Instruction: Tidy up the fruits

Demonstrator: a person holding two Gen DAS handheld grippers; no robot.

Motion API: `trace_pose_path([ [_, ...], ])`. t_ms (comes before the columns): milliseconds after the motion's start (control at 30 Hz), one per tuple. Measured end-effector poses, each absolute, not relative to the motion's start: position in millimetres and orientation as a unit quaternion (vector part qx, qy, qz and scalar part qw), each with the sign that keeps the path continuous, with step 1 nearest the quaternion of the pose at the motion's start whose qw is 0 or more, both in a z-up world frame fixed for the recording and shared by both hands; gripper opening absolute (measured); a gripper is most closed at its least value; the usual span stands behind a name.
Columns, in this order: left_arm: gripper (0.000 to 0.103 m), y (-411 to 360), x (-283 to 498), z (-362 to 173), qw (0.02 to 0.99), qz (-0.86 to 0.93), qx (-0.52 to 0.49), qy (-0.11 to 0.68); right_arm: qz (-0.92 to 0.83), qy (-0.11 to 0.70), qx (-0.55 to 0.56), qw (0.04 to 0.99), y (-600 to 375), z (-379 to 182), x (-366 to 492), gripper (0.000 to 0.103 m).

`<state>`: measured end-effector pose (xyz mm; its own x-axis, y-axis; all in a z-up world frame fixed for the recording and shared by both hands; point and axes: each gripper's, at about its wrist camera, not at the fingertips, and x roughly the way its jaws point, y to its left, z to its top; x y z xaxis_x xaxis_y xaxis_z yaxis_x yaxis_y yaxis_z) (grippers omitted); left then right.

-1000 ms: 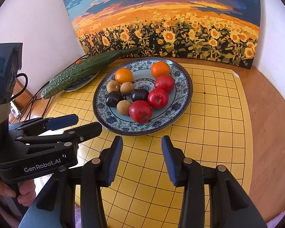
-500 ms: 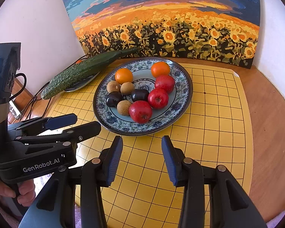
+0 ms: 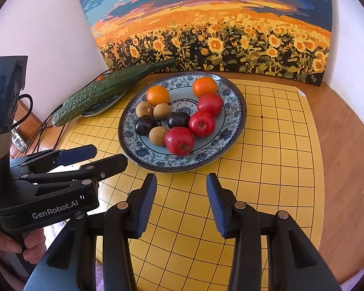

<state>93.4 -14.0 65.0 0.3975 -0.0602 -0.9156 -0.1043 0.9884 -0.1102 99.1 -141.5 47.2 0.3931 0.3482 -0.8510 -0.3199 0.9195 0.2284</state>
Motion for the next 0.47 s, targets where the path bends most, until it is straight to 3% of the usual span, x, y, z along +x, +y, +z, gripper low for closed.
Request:
trace_pose_path([
  [467, 0.063, -14.6, 94.5, 65.8, 0.831, 0.009, -0.076, 0.551, 0.199, 0.514, 0.014, 0.835, -143.1, 47.2, 99.5, 0.044],
])
